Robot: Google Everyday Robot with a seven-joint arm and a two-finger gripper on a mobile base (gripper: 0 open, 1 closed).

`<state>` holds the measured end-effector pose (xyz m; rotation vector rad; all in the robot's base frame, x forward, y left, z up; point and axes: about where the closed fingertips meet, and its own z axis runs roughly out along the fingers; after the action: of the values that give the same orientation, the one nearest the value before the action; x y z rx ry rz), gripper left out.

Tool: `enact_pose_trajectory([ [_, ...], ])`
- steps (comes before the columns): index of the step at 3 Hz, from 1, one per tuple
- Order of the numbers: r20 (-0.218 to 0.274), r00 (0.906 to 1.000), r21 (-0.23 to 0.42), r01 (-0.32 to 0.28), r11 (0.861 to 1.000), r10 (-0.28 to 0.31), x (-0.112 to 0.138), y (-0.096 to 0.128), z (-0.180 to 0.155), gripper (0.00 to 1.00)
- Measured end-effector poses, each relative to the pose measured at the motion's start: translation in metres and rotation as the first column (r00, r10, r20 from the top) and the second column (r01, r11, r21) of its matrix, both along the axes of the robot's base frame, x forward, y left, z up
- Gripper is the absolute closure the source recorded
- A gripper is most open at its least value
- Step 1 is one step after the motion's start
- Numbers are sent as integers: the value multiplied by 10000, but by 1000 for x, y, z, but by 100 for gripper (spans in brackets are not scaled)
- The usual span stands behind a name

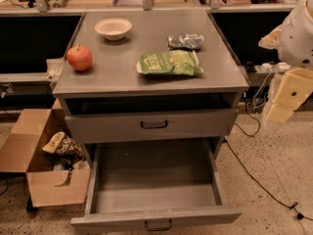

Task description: Place green jalapeno chip bag into middle drawer

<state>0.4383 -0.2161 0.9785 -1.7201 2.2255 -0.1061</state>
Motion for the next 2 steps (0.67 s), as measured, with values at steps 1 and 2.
enact_pose_trajectory([
  [1, 0, 10000, 0, 0, 10000, 0, 0, 0, 0, 0],
  [2, 752, 9969, 771, 192, 9968, -250, 54, 24, 0, 0],
])
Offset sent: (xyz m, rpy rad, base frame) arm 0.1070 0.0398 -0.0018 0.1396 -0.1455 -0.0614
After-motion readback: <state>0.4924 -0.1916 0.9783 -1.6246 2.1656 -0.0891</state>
